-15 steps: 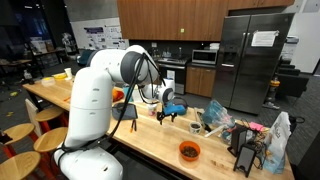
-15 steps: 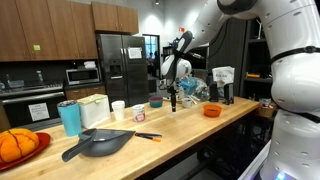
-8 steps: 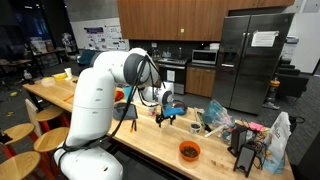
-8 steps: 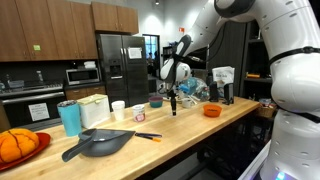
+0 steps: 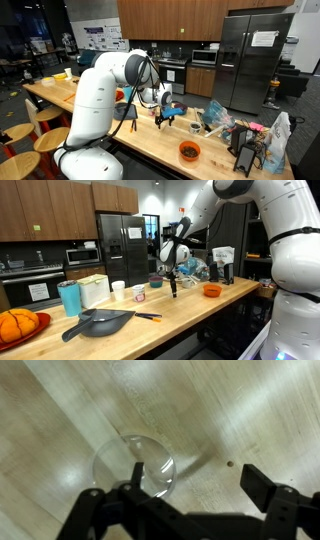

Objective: Put the clear lid on the white and pink container.

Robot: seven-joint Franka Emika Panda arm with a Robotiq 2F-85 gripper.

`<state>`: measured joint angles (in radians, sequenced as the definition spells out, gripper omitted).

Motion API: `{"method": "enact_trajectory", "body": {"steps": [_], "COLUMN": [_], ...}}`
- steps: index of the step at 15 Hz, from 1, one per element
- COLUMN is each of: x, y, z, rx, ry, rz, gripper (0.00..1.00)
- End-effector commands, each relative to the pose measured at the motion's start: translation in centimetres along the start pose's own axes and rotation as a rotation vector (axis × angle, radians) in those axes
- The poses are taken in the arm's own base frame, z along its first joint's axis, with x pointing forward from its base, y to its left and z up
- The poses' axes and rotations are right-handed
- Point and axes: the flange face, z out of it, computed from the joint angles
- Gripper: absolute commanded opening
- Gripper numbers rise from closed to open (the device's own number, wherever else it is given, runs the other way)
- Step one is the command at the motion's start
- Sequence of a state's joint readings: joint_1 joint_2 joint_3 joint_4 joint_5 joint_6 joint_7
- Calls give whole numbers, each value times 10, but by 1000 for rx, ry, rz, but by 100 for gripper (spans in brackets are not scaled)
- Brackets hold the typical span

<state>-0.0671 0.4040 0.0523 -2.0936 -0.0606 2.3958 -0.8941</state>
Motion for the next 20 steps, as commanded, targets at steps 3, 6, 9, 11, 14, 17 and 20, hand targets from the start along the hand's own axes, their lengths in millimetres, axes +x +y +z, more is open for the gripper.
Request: {"method": "enact_trajectory", "body": {"steps": [3, 6, 9, 11, 14, 17, 20], "x": [7, 9, 10, 10, 12, 13, 14], "y": [-1, -1, 1, 3, 5, 6, 7], "z": [5, 12, 14, 13, 11, 10, 10], "rx": [-4, 10, 14, 12, 8, 1, -8], "ry": [-12, -17, -15, -13, -8, -10, -12], "rz": [-16, -23, -33, -29, -25, -12, -1], "gripper": [99, 83, 54, 39, 16, 0, 0]}}
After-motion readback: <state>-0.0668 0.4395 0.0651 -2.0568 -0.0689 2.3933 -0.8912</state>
